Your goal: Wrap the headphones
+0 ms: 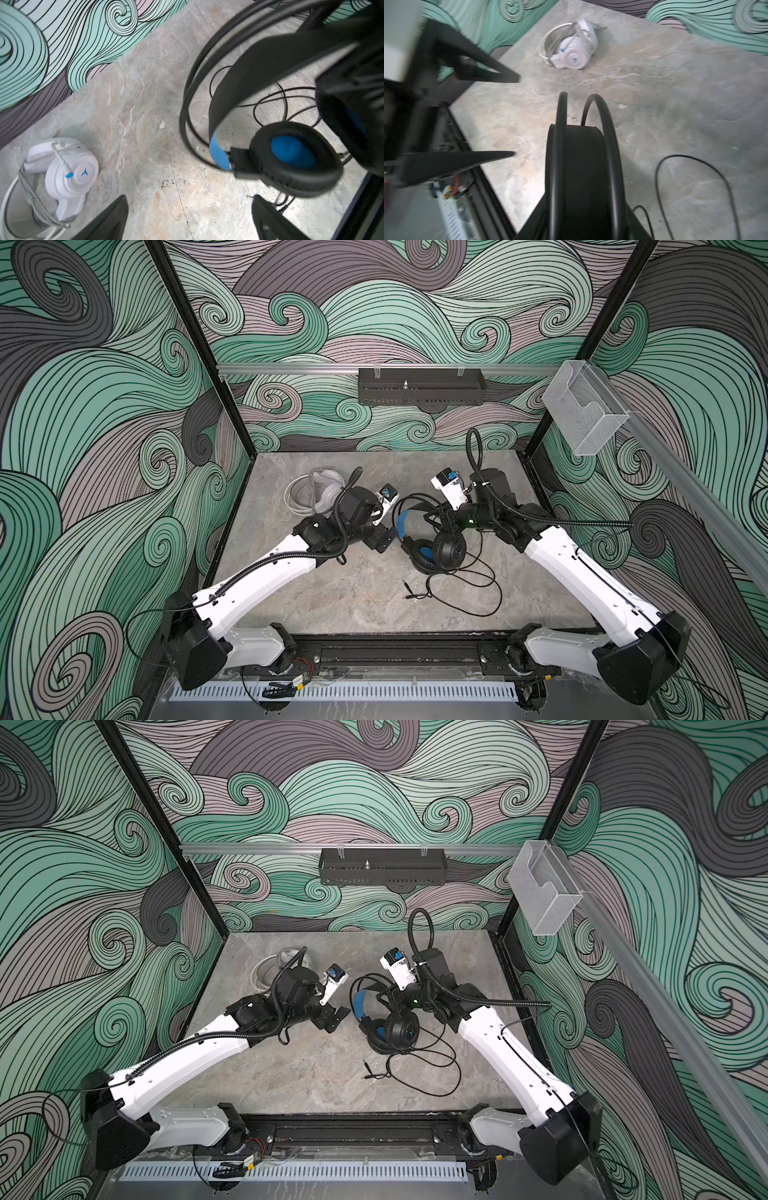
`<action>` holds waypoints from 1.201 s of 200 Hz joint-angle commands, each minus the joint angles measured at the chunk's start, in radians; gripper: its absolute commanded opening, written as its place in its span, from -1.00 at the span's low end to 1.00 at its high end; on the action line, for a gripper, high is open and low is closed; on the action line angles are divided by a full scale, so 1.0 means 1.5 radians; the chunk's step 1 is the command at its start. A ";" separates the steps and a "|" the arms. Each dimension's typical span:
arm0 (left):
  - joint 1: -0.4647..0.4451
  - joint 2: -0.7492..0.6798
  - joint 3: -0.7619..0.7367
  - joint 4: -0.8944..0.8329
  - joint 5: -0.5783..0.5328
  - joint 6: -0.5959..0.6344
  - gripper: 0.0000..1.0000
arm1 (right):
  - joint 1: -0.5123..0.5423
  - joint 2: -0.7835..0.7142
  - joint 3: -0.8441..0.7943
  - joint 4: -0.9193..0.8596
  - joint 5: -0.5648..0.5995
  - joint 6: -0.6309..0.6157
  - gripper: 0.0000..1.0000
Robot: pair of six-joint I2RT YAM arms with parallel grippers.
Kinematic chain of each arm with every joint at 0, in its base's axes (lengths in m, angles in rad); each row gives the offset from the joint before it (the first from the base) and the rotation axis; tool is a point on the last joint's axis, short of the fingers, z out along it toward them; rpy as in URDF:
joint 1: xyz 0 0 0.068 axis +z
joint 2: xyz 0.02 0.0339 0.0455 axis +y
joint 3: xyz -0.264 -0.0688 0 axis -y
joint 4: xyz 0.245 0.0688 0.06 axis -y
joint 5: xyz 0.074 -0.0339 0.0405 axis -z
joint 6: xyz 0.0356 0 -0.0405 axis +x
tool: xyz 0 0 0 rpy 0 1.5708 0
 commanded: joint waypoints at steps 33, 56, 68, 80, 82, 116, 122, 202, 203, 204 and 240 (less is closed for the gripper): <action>0.043 -0.128 -0.093 -0.039 -0.009 -0.242 0.85 | 0.135 0.093 -0.007 0.166 0.455 -0.202 -0.91; 0.078 -0.159 -0.106 -0.063 -0.003 -0.301 0.82 | 0.186 0.160 -0.030 0.235 0.532 -0.259 -0.90; 0.101 -0.172 -0.108 -0.064 0.027 -0.313 0.82 | 0.208 0.187 -0.050 0.274 0.559 -0.287 -0.89; 0.119 -0.177 -0.098 -0.087 0.030 -0.327 0.82 | 0.225 0.207 -0.063 0.293 0.571 -0.299 -0.87; 0.123 -0.178 -0.096 -0.092 0.030 -0.330 0.82 | 0.228 0.208 -0.064 0.294 0.573 -0.300 -0.86; 0.221 -0.203 -0.097 -0.128 0.087 -0.358 0.78 | 0.284 0.214 -0.108 0.322 0.579 -0.306 -0.63; 0.239 -0.203 -0.094 -0.136 0.096 -0.359 0.77 | 0.295 0.214 -0.113 0.315 0.578 -0.295 -0.54; 0.308 -0.139 -0.033 -0.166 0.174 -0.352 0.77 | 0.364 0.191 -0.177 0.247 0.423 -0.106 0.29; 0.308 -0.138 -0.032 -0.166 0.175 -0.352 0.77 | 0.365 0.191 -0.178 0.247 0.421 -0.105 0.29; 0.308 -0.137 -0.031 -0.166 0.176 -0.351 0.77 | 0.365 0.190 -0.179 0.247 0.419 -0.104 0.29; 0.307 -0.101 -0.011 -0.187 0.219 -0.345 0.82 | 0.369 0.136 -0.177 0.244 0.376 -0.088 0.48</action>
